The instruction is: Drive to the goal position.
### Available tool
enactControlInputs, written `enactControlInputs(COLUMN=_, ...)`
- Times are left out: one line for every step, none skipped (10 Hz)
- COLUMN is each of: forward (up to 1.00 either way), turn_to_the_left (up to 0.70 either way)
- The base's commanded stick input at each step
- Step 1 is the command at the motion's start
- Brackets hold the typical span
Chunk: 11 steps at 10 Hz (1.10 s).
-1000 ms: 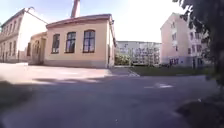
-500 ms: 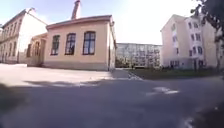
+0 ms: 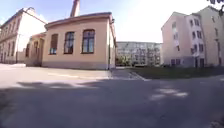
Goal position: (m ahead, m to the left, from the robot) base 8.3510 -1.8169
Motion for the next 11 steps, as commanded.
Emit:
enactControlInputs(forward=0.70, turn_to_the_left=0.00)
enactControlInputs(forward=0.70, turn_to_the_left=0.00)
enactControlInputs(forward=0.70, turn_to_the_left=0.00)
enactControlInputs(forward=0.70, turn_to_the_left=0.00)
enactControlInputs(forward=0.70, turn_to_the_left=0.00)
enactControlInputs(forward=0.70, turn_to_the_left=0.00)
enactControlInputs(forward=0.70, turn_to_the_left=0.00)
enactControlInputs(forward=0.70, turn_to_the_left=-0.08)
enactControlInputs(forward=0.70, turn_to_the_left=-0.23)
enactControlInputs(forward=0.70, turn_to_the_left=-0.35)
enactControlInputs(forward=0.70, turn_to_the_left=-0.35)
